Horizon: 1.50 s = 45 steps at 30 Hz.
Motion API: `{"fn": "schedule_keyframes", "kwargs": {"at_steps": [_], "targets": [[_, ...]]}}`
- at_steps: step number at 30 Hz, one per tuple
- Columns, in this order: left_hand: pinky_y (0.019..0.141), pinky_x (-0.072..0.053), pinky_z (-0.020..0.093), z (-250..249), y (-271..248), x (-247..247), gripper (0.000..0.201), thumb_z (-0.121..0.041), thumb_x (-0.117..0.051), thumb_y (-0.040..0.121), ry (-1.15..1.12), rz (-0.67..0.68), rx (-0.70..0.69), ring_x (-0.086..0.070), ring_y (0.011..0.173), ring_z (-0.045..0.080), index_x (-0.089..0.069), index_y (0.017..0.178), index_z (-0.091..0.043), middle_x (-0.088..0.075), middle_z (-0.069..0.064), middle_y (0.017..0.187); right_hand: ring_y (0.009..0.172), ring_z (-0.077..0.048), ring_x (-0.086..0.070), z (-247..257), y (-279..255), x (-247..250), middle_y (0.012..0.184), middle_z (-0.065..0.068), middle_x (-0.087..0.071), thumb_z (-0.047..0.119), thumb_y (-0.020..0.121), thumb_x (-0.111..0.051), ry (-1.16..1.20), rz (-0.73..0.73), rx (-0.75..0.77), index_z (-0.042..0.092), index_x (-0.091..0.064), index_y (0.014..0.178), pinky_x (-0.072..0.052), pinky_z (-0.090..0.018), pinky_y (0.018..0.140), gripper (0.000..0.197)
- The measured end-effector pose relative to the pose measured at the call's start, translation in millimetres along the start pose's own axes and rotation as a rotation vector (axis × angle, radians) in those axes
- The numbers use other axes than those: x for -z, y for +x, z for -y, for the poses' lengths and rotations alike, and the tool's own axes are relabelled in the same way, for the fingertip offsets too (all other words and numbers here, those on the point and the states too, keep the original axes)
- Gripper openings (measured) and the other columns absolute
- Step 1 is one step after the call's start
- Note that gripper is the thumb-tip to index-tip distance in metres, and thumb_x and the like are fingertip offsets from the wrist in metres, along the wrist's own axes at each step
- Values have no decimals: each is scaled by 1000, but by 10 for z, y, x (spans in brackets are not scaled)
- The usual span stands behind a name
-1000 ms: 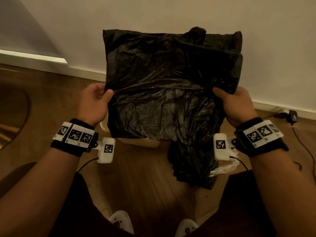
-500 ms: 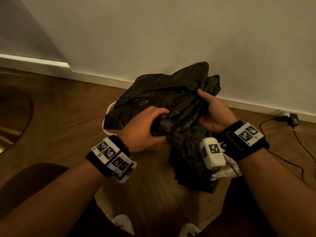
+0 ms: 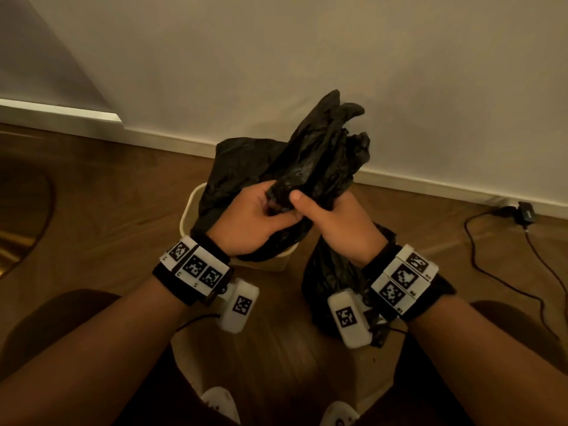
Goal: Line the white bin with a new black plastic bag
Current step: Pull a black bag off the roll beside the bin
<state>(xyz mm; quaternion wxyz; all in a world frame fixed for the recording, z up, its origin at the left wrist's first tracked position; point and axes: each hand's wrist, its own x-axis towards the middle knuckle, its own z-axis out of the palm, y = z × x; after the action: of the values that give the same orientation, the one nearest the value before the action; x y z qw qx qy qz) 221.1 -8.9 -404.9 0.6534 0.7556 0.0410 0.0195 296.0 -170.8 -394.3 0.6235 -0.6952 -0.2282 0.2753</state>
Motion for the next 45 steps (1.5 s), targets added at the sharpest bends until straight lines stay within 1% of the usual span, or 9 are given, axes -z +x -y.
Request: {"fn": "schedule_keyframes", "kwargs": {"at_steps": [10, 14, 18, 22, 26, 31, 38, 41, 45], "targets": [[50, -47, 26, -51, 50, -3, 17, -13, -60, 96, -50, -149, 122, -55, 51, 12, -68, 108, -5, -66, 13, 75, 102, 4, -68, -67, 19, 103, 109, 14, -72, 26, 96, -67, -101, -167, 69, 25, -71, 113, -53, -14, 84, 18], [69, -54, 54, -91, 81, 132, 21, -19, -64, 93, -105, -299, 113, -64, 75, 46, -68, 106, -2, -68, 31, 92, 101, 13, -64, -22, 112, 345, 112, 18, -69, 29, 97, -65, -125, -259, 58, 29, -68, 120, -50, -8, 83, 23], [47, -50, 24, -176, 106, 363, 9, -14, -60, 96, -146, -424, 82, -62, 62, 20, -68, 96, -17, -72, 4, 84, 107, -2, -68, 27, 204, 692, 118, 9, -72, 27, 96, -66, -37, -414, 41, 17, -67, 128, -55, -20, 89, 33], [49, -51, 20, -187, 76, 554, 10, -16, -62, 95, -129, -577, 80, -65, 61, 5, -68, 102, -20, -72, -5, 85, 105, -7, -71, 25, 210, 965, 112, 8, -74, 26, 95, -68, 28, -548, 11, 18, -71, 120, -57, -25, 89, 26], [52, -53, 19, -108, 24, 684, 21, -21, -65, 94, -18, -668, 126, -68, 64, 7, -67, 113, -14, -73, 0, 93, 99, -8, -72, -17, 184, 1158, 104, 10, -75, 25, 95, -68, 30, -624, -23, 25, -73, 105, -58, -25, 84, 11], [53, -56, 20, 23, -74, 879, 6, -23, -67, 91, 136, -682, 226, -68, 59, 10, -66, 97, -21, -73, 8, 90, 92, -4, -70, -139, 110, 1426, 101, 8, -72, 27, 94, -68, -53, -697, -92, 18, -71, 114, -58, -26, 81, 22], [77, -60, 45, 203, -207, 1078, 8, -20, -66, 92, 201, -681, 351, -72, 76, 28, -65, 94, -28, -72, 6, 88, 105, -28, -67, -234, 36, 1722, 116, -15, -71, 33, 92, -67, -400, -779, -179, 3, -70, 117, -56, -46, 93, 40], [74, -60, 40, 233, -239, 1124, 13, -16, -65, 93, 166, -713, 363, -72, 76, 26, -65, 88, -27, -71, 5, 88, 108, -30, -66, -182, -12, 1864, 117, -18, -70, 32, 94, -65, -459, -823, -197, 1, -69, 118, -54, -40, 91, 39], [53, -56, 20, 234, -256, 1142, 13, -11, -63, 93, 192, -739, 352, -70, 62, 11, -65, 106, -16, -69, 4, 87, 111, -27, -65, -87, -70, 2041, 121, -17, -69, 30, 95, -64, -427, -957, -176, 0, -67, 121, -50, -33, 90, 40]]}}
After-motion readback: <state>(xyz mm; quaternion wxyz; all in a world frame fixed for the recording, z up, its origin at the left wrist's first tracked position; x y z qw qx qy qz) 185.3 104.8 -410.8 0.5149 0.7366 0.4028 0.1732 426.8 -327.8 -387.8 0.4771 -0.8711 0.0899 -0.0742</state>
